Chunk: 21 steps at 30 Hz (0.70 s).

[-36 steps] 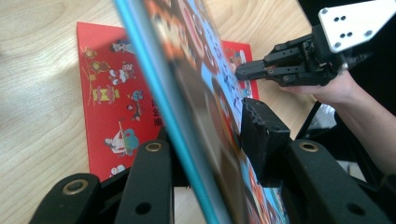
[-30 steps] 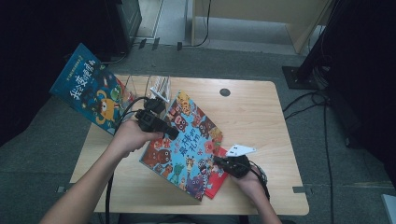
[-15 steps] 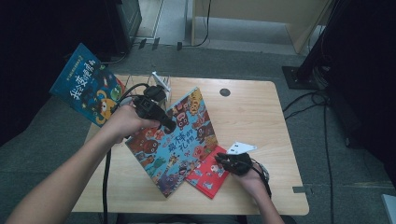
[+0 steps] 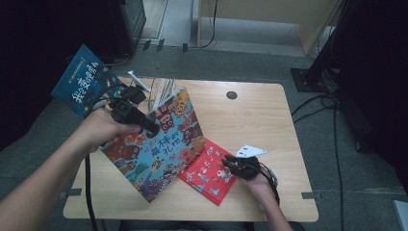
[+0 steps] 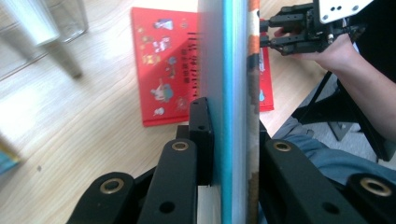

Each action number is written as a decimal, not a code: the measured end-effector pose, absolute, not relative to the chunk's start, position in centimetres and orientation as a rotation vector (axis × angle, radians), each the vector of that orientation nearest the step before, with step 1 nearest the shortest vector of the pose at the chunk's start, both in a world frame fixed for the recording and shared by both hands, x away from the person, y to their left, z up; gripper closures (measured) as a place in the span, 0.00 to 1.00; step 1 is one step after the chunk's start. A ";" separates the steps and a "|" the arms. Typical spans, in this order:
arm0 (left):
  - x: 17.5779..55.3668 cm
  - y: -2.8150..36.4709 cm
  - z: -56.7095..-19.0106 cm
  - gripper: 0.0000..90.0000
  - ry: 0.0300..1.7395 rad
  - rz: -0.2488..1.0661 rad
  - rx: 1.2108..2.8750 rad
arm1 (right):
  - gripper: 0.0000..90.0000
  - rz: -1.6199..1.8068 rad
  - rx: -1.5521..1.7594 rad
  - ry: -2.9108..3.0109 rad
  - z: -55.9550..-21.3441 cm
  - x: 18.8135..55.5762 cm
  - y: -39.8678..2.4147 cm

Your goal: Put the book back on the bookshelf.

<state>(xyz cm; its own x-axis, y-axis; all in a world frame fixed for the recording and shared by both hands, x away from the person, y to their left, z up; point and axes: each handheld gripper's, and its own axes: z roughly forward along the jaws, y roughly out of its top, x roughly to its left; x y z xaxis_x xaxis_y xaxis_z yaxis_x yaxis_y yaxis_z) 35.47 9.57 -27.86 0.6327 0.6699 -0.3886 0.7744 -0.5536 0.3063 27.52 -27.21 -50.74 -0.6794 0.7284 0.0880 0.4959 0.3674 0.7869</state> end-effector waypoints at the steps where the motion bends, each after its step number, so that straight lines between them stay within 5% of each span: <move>1: 35.4 10.1 -27.9 0.90 1.150 -0.307 2.398 | 0.76 1.210 1.080 2.356 -50.7 27.6 -27.1; 21: 32.3 19.2 -27.8 0.90 1.357 -0.266 2.249 | 0.67 1.180 1.065 2.369 -51.3 28.6 -26.6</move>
